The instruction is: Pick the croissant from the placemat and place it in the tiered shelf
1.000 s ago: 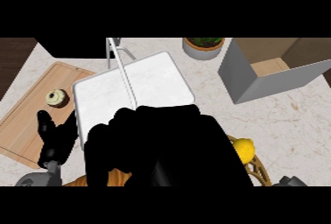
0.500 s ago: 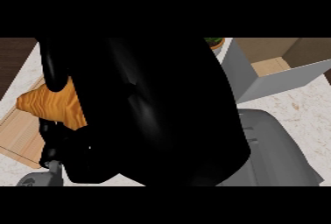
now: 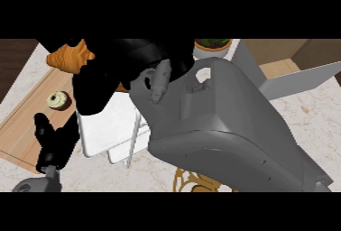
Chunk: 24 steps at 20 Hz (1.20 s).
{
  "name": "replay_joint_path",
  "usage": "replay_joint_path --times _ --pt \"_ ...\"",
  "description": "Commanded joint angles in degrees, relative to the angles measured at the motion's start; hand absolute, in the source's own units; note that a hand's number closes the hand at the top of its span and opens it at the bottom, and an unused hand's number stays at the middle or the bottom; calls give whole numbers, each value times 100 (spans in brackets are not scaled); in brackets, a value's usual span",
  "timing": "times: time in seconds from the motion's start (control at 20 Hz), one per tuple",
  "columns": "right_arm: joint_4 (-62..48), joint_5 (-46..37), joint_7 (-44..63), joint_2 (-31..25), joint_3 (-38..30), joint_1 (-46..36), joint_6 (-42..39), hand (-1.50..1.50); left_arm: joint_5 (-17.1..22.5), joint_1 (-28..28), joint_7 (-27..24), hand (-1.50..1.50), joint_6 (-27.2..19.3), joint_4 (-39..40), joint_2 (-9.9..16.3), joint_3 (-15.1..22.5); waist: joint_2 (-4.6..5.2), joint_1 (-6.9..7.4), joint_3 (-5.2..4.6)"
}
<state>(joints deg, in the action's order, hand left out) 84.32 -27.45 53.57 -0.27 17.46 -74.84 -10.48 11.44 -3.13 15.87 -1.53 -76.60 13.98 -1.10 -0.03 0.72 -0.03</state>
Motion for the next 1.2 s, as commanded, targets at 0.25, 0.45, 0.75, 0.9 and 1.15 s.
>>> replay_joint_path --times 0.25,0.45,0.75,0.9,1.15 --pt "-1056 -266 -979 27 -64 -121 393 150 -154 -456 167 0 -148 258 -114 -64 9 -44 0" --pt "-1406 16 -1229 27 -291 -439 541 150 -38 -48 219 0 35 -100 2 -137 7 15 -1" --pt "-1800 -40 -1440 27 -518 -805 348 150 -57 -35 87 0 164 41 -66 -135 6 2 -2" --pt "-1613 -399 -1492 27 250 -331 273 150 -93 103 333 0 47 -262 -102 -81 -6 3 1" --pt "-1242 155 -941 27 -507 -103 1430 -150 -112 -43 170 0 133 -23 -1 -205 -6 -35 3"
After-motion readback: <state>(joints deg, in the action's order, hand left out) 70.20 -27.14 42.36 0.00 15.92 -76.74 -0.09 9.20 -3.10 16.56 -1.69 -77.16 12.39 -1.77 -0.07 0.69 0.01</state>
